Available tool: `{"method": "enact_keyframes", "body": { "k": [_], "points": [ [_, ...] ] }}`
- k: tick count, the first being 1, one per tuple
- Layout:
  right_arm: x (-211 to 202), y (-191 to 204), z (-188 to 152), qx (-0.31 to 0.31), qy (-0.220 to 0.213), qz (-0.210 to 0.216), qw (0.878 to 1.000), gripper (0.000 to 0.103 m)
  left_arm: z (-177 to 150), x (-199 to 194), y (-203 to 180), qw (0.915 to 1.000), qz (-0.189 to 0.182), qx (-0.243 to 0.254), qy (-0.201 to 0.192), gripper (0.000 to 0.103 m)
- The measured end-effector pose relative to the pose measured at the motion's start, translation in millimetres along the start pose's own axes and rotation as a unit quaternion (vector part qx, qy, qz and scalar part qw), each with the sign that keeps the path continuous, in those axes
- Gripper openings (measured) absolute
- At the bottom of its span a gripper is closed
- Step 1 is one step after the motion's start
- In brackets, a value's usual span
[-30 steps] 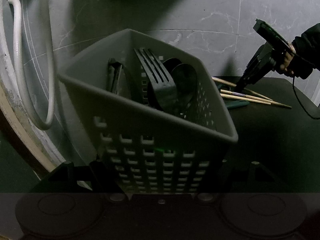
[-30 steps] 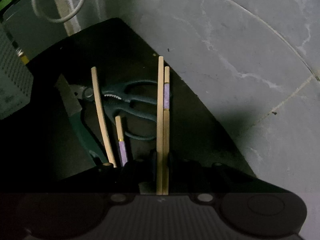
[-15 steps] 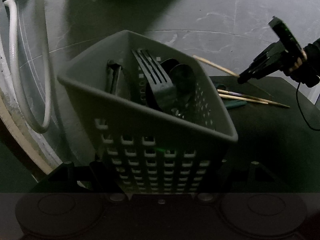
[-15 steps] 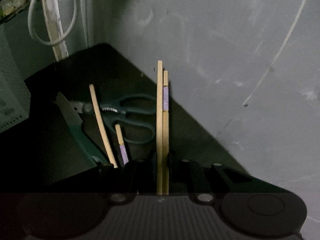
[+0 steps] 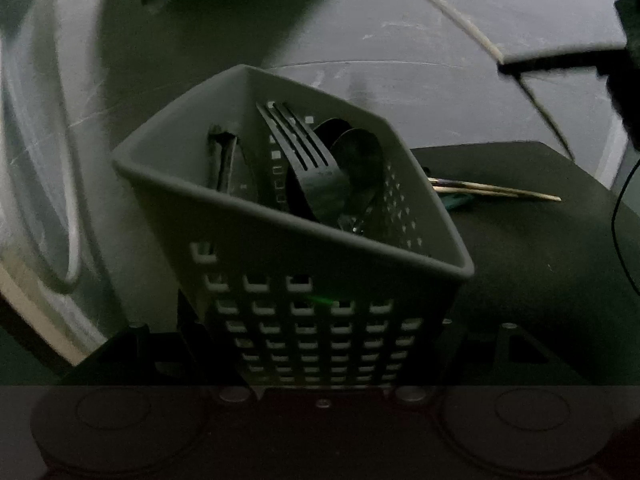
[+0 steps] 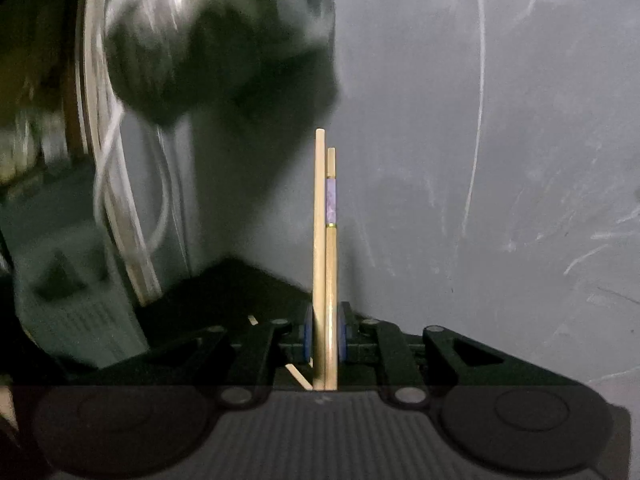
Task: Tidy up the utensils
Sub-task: 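Grasp two bamboo chopsticks with the right gripper and lift them, then carry the two chopsticks over the grey holder and lower them inside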
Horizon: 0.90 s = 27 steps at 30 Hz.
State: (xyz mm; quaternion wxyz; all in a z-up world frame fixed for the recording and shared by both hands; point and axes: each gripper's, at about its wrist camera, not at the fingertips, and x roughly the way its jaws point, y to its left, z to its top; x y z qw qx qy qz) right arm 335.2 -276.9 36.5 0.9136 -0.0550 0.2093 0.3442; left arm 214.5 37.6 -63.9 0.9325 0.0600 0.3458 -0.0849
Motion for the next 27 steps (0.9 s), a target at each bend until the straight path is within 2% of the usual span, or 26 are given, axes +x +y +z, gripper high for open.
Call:
{"method": "enact_keyframes", "body": {
  "k": [6, 14, 17, 27],
  "points": [
    [-33, 45, 13, 0.063, -0.1, 0.008, 0.993, 0.014, 4, 6, 0, 0.9991, -0.03, 0.03, -0.003, 0.076],
    [-30, 93, 29, 0.112, -0.195, 0.044, 0.973, 0.014, 3, 6, -3, 0.9962, -0.066, 0.057, -0.006, 0.076],
    [-17, 108, 30, 0.12, -0.202, 0.053, 0.971, 0.014, 2, 4, -5, 0.9953, -0.073, 0.062, -0.006, 0.076],
    [18, 129, 16, 0.145, -0.165, 0.081, 0.972, 0.014, 8, 11, -2, 0.994, -0.084, 0.07, -0.009, 0.076]
  ]
}}
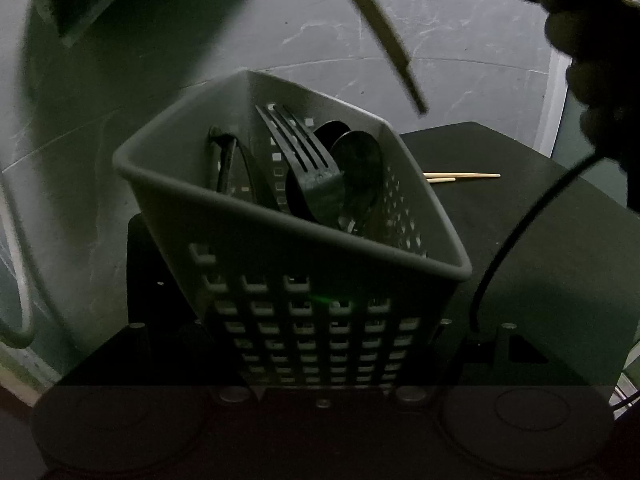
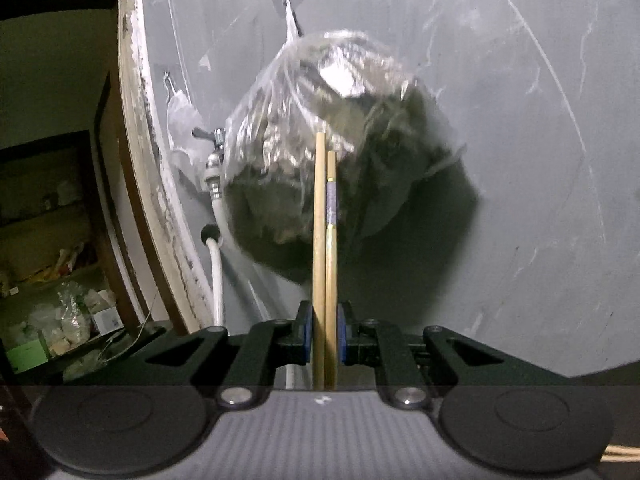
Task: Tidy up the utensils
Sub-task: 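Carry the two chopsticks over the grey holder and lower them inside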
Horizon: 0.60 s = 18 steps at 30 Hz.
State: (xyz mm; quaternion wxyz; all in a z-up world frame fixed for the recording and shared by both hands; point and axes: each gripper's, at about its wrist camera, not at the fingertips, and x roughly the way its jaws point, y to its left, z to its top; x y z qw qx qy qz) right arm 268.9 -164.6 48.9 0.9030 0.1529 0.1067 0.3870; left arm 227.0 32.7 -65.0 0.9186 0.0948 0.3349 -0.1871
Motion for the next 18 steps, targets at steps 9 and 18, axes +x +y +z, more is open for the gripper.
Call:
{"method": "enact_keyframes", "body": {
  "k": [9, 18],
  "points": [
    [9, -6, -35, 0.042, 0.015, -0.006, 0.999, 0.014, -4, -4, 4, 1.0, -0.003, 0.002, 0.001, 0.076],
    [9, 0, -47, 0.025, 0.027, -0.001, 0.999, 0.014, -3, -1, 3, 1.0, -0.004, 0.004, 0.001, 0.076]
  ]
}}
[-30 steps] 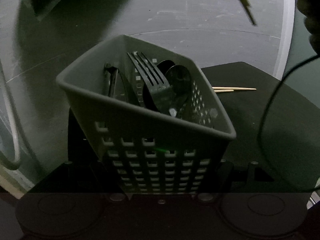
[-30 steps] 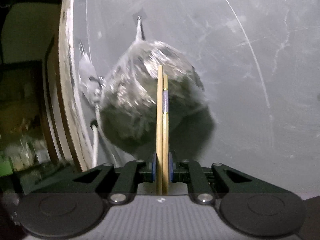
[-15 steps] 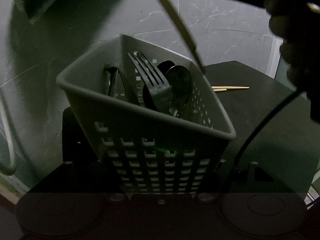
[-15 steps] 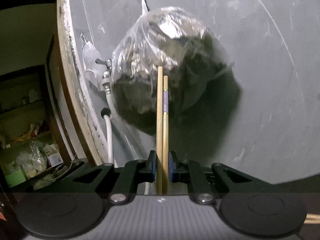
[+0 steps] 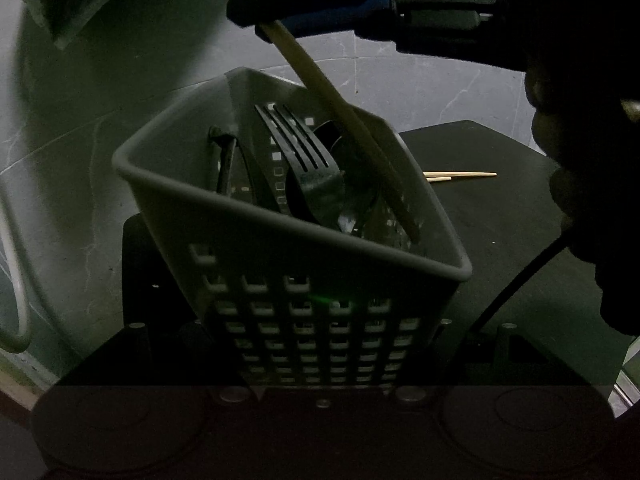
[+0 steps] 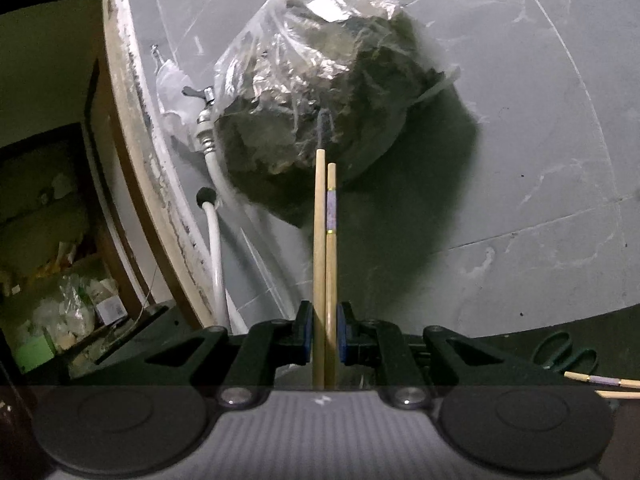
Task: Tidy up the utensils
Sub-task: 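Carry the two chopsticks over the grey holder and lower them inside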
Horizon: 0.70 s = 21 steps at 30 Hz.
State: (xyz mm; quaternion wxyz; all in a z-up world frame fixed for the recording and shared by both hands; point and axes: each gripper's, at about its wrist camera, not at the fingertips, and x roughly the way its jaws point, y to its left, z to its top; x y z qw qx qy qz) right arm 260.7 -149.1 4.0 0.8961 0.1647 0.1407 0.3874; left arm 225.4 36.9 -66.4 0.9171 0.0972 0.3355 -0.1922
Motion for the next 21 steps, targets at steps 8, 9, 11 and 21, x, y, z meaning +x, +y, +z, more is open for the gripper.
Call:
{"method": "enact_keyframes", "body": {
  "k": [8, 9, 11, 21],
  "points": [
    [3, -5, 1, 0.029, -0.02, 0.003, 0.999, 0.014, 0, 0, 1, 1.0, 0.0, 0.0, 0.001, 0.076],
    [3, -5, 1, 0.031, -0.025, 0.002, 0.999, 0.014, 0, -1, 1, 1.0, 0.0, 0.0, 0.001, 0.076],
    [6, -7, -2, 0.04, -0.024, 0.003, 0.999, 0.014, 0, -1, 1, 1.0, 0.0, 0.0, 0.002, 0.076],
    [6, -12, -22, 0.061, -0.012, 0.003, 0.998, 0.014, 2, 0, 1, 1.0, 0.002, 0.002, 0.006, 0.076]
  ]
}}
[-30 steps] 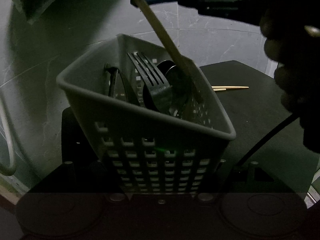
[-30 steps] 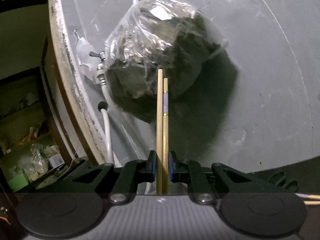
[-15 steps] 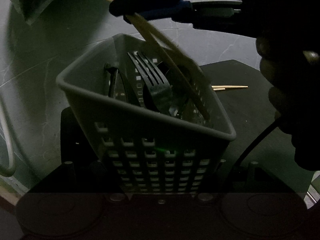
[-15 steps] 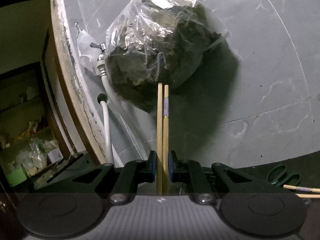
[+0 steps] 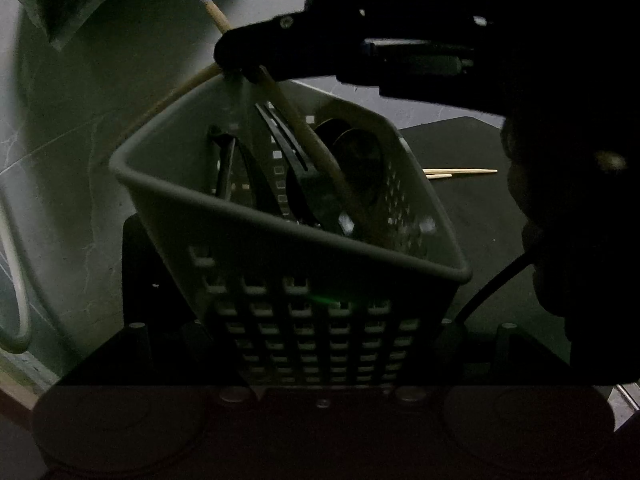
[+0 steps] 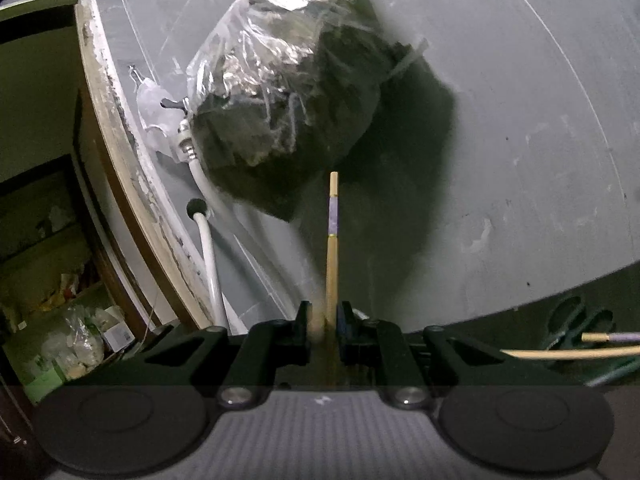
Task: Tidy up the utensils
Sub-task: 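Carry the two chopsticks over the grey holder and lower them inside, then open the right gripper and withdraw it from the holder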
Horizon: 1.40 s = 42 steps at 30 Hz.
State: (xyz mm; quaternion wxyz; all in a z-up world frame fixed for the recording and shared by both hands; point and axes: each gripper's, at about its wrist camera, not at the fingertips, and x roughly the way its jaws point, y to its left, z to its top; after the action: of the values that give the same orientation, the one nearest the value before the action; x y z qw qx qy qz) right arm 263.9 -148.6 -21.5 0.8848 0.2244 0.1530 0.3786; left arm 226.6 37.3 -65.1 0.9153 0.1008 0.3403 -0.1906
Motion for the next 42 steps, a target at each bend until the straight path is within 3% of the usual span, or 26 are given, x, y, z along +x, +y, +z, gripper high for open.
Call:
{"method": "enact_keyframes", "body": {
  "k": [6, 17, 23, 28, 30, 33, 37, 42],
  "points": [
    [-4, -2, -2, 0.008, -0.002, 0.001, 1.0, 0.008, 0, 2, 0, 1.0, 0.0, 0.001, 0.001, 0.077],
    [-10, -3, 1, 0.009, -0.009, -0.004, 1.0, 0.007, 1, 1, -2, 1.0, 0.001, 0.002, 0.001, 0.077],
    [-11, -2, -4, 0.0, 0.011, -0.009, 1.0, 0.007, 1, -1, -2, 1.0, 0.001, 0.003, 0.0, 0.077],
    [-19, 5, -2, -0.042, 0.042, -0.013, 0.998, 0.019, 1, -2, -1, 1.0, 0.0, 0.001, -0.002, 0.077],
    [-22, 7, 0, -0.055, 0.054, -0.014, 0.997, 0.034, 0, -3, -1, 1.0, -0.001, 0.001, -0.003, 0.077],
    [-27, 8, 3, -0.067, 0.066, -0.009, 0.996, 0.046, -1, -3, 0, 1.0, -0.002, 0.0, -0.004, 0.077],
    [-33, 7, 6, -0.071, 0.071, -0.008, 0.995, 0.052, -2, -2, 1, 1.0, -0.002, -0.003, -0.004, 0.076],
    [-44, 6, 16, -0.074, 0.061, -0.007, 0.995, 0.066, -1, -2, 1, 1.0, -0.001, -0.006, -0.003, 0.076]
  ]
}}
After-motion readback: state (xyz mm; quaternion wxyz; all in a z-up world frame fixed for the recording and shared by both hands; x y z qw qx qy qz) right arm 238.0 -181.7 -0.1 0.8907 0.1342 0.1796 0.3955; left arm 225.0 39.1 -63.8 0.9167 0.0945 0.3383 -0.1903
